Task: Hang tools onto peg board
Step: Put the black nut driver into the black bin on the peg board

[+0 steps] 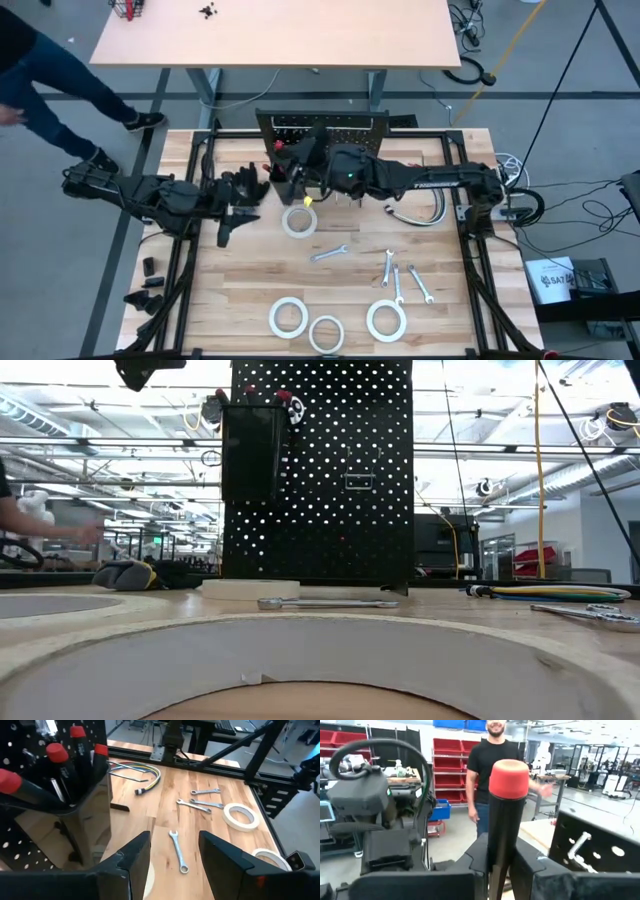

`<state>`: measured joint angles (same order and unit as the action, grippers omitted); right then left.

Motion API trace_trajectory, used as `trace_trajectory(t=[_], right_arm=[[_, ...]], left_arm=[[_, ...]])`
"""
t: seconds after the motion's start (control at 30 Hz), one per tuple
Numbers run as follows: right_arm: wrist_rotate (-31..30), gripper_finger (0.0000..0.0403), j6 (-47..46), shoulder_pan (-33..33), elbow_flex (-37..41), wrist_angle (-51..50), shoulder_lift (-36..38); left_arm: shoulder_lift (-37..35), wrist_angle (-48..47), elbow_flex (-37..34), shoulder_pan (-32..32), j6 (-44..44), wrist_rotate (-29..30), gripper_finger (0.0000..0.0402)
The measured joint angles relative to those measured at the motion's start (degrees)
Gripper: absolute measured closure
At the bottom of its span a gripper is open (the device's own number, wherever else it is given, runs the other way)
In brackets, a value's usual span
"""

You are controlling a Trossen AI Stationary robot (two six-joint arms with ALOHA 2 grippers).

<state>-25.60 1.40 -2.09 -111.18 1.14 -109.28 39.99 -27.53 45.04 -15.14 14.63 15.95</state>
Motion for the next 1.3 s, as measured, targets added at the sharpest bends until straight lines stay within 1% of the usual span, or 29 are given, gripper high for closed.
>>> trace_trajectory(t=[0.1,0.2,0.4,0.53,0.67,0.83,0.9,1.13,1.2,1.3], right_arm=[[-0.5,0.0365,2.3,0.01,-1.08,-0.51,-0.51],[-3.24,0.0365,5.22,0.17,-1.18,-1.88,0.01],[-2.73,0.0365,10.09,-1.39,-1.22,-8.49,-0.02],[-2.52,0.0365,11.33,-3.11,-1.21,-12.06,-0.01],[-2.58,0.0365,11.72,-4.58,-1.15,-13.37,-0.03],[-3.2,0.0365,11.72,-6.35,-1.15,-13.0,-0.03],[-5.73,0.0365,11.48,-7.22,-1.15,-12.49,-0.03],[-23.79,0.0365,9.09,-9.29,-1.15,-7.69,-0.03],[-26.88,0.0365,7.51,-9.22,-1.15,-5.64,-0.03],[-29.53,0.0365,5.06,-8.53,-1.15,-5.0,-0.01]], left_arm=[[0.0,0.08,0.0,0.0,-0.16,0.04,0.0231],[0.0,0.49,-0.05,0.0,-0.15,1.03,0.0231],[0.0,5.29,-0.05,0.0,-0.07,2.33,0.0231],[0.0,6.2,-0.05,0.0,0.07,4.91,0.0231],[0.01,6.18,-0.05,0.0,3.09,8.7,0.023],[0.07,6.16,-0.05,0.0,3.52,8.93,0.023],[0.13,6.1,-0.05,0.0,2.76,8.93,0.023],[0.13,6.03,-0.05,0.07,-3.64,9.0,0.023],[0.13,6.04,-0.05,0.26,-4.69,9.76,0.023],[0.13,6.03,-0.05,0.92,-6.13,10.09,0.023]])
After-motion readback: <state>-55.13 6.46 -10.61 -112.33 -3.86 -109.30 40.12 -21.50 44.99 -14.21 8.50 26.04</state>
